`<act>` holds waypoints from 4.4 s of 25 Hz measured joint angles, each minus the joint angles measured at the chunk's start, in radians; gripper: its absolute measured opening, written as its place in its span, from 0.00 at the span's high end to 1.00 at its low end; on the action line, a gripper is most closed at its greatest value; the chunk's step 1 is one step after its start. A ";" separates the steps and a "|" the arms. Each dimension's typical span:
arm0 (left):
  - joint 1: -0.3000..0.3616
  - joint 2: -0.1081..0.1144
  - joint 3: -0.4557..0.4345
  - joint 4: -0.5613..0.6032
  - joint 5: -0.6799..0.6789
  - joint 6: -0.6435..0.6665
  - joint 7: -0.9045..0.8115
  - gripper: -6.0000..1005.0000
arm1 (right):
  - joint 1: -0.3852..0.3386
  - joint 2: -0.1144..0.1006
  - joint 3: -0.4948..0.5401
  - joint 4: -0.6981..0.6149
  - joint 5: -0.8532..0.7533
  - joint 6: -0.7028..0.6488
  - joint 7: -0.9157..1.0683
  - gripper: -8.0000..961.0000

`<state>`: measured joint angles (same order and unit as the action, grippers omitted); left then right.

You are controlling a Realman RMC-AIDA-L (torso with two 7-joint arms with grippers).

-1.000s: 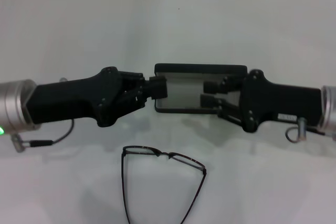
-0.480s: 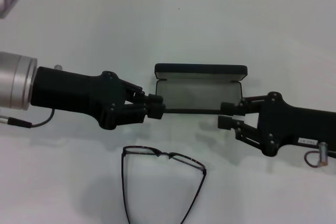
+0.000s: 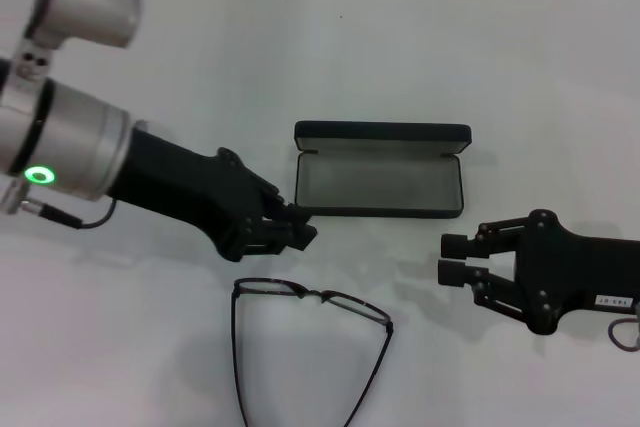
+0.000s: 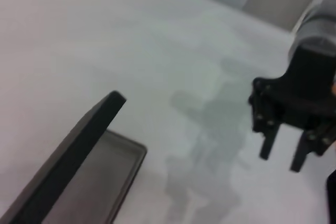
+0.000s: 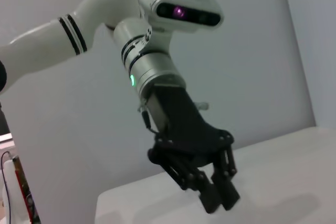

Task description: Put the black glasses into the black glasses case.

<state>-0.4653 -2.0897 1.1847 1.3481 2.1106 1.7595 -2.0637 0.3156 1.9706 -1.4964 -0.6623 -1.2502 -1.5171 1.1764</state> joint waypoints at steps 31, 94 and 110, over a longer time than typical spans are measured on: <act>-0.007 -0.004 0.667 0.281 0.397 -0.222 -0.388 0.62 | -0.064 -0.030 0.173 -0.008 -0.014 -0.108 0.000 0.65; -0.018 -0.006 0.826 0.219 0.498 -0.337 -0.406 0.87 | -0.074 -0.021 0.208 0.045 -0.014 -0.182 -0.024 0.66; 0.100 -0.004 0.729 0.606 0.602 -0.293 -0.500 0.87 | -0.118 -0.032 0.451 0.111 -0.017 -0.396 -0.096 0.66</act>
<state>-0.3655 -2.0938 1.9132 1.9544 2.7123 1.4666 -2.5634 0.1972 1.9386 -1.0457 -0.5511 -1.2670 -1.9128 1.0803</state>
